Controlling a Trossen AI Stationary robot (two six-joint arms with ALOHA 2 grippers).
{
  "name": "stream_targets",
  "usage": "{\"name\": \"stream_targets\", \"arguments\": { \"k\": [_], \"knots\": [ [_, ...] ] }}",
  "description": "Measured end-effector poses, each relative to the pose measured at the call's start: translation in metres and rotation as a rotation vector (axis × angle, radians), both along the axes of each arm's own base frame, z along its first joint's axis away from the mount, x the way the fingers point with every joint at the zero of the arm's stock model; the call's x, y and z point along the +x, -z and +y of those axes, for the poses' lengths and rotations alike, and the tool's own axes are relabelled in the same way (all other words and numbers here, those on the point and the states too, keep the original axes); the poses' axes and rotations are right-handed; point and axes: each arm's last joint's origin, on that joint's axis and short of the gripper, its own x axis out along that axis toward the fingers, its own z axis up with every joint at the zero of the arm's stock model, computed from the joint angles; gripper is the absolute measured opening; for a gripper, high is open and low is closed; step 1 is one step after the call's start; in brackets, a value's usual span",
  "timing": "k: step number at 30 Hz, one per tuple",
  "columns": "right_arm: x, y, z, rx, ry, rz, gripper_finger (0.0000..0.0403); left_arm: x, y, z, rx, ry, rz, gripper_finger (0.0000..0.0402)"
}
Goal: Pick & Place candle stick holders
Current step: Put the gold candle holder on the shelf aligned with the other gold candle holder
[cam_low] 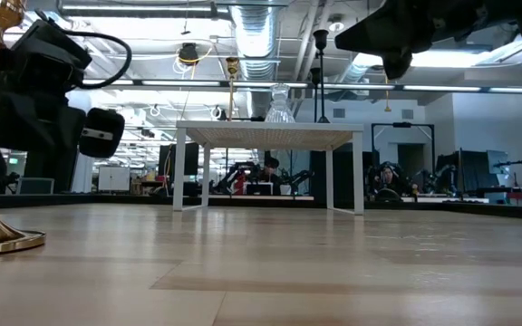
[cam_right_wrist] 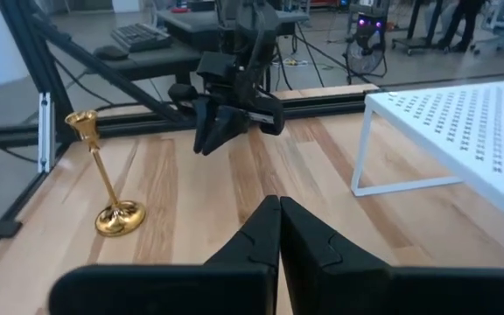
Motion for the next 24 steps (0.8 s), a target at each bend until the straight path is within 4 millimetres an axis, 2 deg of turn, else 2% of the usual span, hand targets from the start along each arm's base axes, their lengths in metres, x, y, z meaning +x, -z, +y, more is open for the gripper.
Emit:
{"name": "stream_targets", "arguments": {
  "k": [9, 12, 16, 24],
  "knots": [
    [0.000, 0.000, -0.002, 0.018, 0.013, -0.003, 0.0000, 0.004, 0.004, 0.000, -0.031, -0.006, 0.040, 0.0166],
    [0.001, 0.000, -0.004, 0.018, 0.023, -0.003, 0.0000, 0.007, 0.004, -0.005, -0.016, 0.063, 0.002, 0.0199],
    [0.002, 0.000, -0.007, 0.017, 0.038, -0.003, 0.0000, 0.010, 0.005, -0.015, 0.074, 0.193, -0.085, 0.0223],
    [0.002, 0.000, -0.008, 0.017, 0.041, 0.000, 0.0000, 0.021, 0.011, -0.029, 0.073, 0.204, -0.096, 0.0250]
  ]
}}
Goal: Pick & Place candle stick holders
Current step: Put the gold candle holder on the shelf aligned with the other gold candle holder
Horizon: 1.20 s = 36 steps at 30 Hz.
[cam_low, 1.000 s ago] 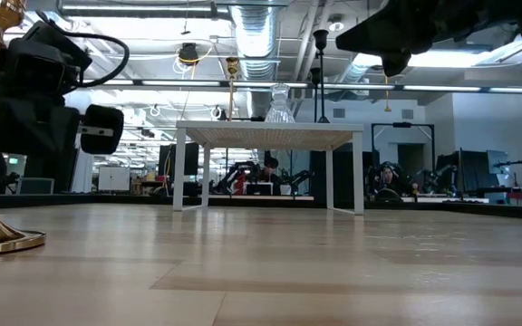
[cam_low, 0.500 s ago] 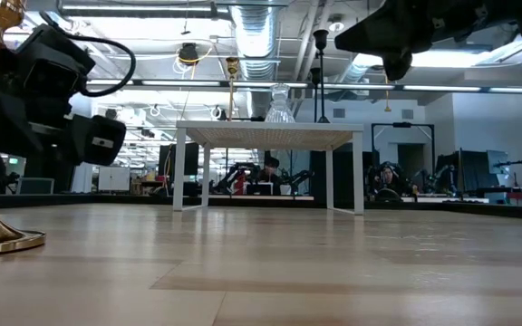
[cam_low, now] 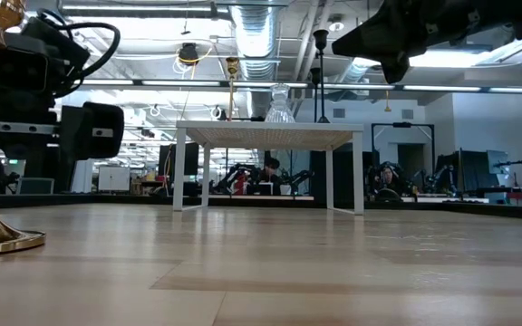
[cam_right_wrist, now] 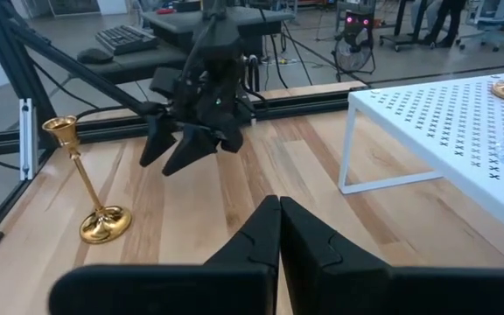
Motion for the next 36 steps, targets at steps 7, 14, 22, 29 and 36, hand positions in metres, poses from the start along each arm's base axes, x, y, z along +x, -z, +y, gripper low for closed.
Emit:
{"name": "stream_targets", "arguments": {
  "k": [7, 14, 22, 29, 36],
  "knots": [
    [0.000, 0.000, 0.000, 0.011, 0.001, -0.002, 0.0000, 0.012, 0.003, -0.011, -0.090, 0.023, 0.032, 0.0279],
    [0.000, 0.000, 0.001, 0.012, -0.002, -0.005, 0.0000, 0.042, 0.002, -0.027, -0.123, 0.057, 0.103, 0.0300],
    [0.000, 0.001, 0.001, 0.009, -0.004, 0.006, 0.0000, 0.047, 0.004, -0.042, -0.117, 0.120, 0.120, 0.0288],
    [0.000, 0.001, 0.001, 0.008, -0.004, 0.010, 0.0000, 0.053, -0.013, -0.062, -0.139, 0.200, 0.047, 0.0273],
    [-0.001, 0.001, 0.001, 0.008, -0.008, 0.010, 0.0000, 0.057, -0.020, -0.071, -0.133, 0.177, 0.012, 0.0264]
  ]
}}
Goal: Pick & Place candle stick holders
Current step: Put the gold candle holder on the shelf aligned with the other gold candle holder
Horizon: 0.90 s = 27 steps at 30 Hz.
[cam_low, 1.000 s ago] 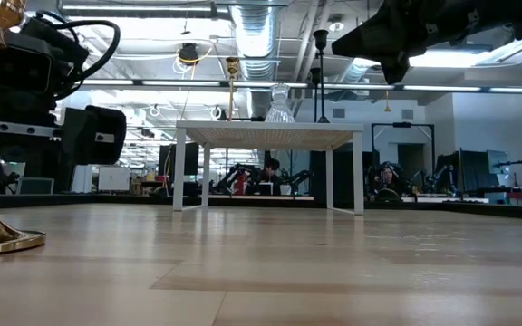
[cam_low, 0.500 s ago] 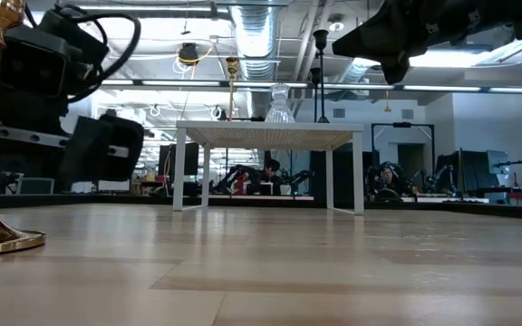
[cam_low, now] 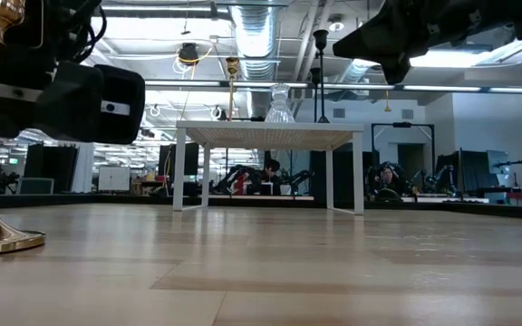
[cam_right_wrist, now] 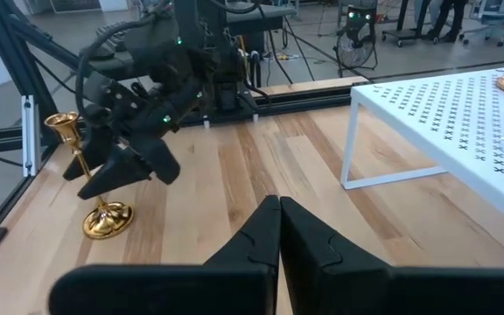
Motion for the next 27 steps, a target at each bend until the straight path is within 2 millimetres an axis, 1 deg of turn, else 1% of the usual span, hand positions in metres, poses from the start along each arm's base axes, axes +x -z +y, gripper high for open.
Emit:
{"name": "stream_targets", "arguments": {
  "k": [4, 7, 20, 27],
  "knots": [
    [-0.0008, 0.0000, 0.0030, 0.000, -0.013, 0.000, 0.0000, 0.0004, 0.0001, 0.0002, -0.003, -0.025, 0.009, 0.0251],
    [-0.0015, 0.0000, 0.0058, 0.000, -0.025, 0.000, 0.0000, 0.0005, 0.0001, 0.0002, -0.005, -0.032, 0.012, 0.0234],
    [-0.0026, 0.0000, 0.0094, -0.001, -0.040, 0.000, 0.0000, 0.0005, 0.0001, 0.0002, -0.005, -0.033, 0.013, 0.0120],
    [-0.0026, 0.0000, 0.0094, -0.001, -0.040, 0.001, 0.0000, 0.0005, 0.0000, 0.0002, -0.008, -0.034, 0.016, 0.0079]
  ]
}}
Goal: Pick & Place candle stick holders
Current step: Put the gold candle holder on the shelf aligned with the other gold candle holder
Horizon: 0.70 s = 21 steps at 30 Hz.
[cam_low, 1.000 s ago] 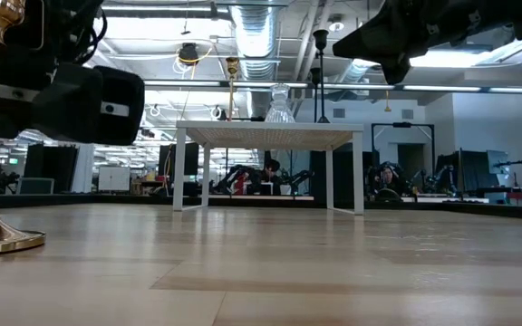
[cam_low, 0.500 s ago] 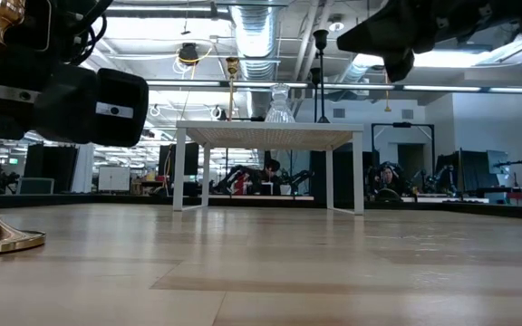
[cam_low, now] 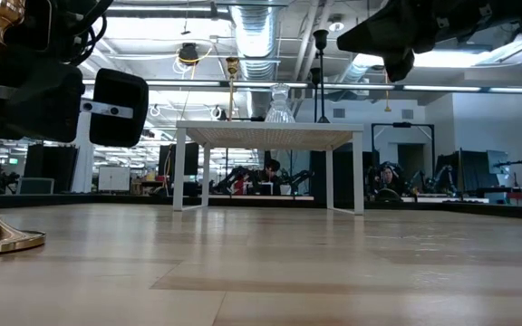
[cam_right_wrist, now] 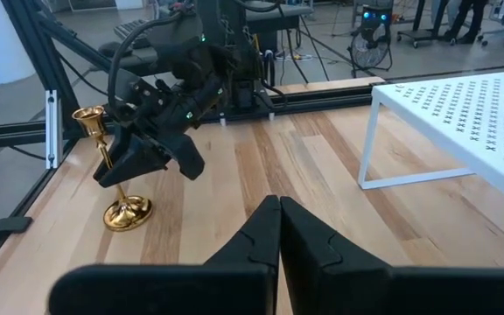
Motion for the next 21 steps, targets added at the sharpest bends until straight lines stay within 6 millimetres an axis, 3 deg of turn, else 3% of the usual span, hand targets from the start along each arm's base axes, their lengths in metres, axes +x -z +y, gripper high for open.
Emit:
{"name": "stream_targets", "arguments": {
  "k": [13, 21],
  "knots": [
    [-0.0004, 0.0015, -0.0001, -0.008, -0.001, 0.017, 0.0000, 0.0004, -0.0001, 0.0011, -0.045, -0.020, 0.056, 0.0021],
    [-0.0006, 0.0027, -0.0002, -0.012, -0.001, 0.029, 0.0000, 0.0026, -0.0008, 0.0030, -0.111, -0.143, 0.128, 0.0029]
  ]
}}
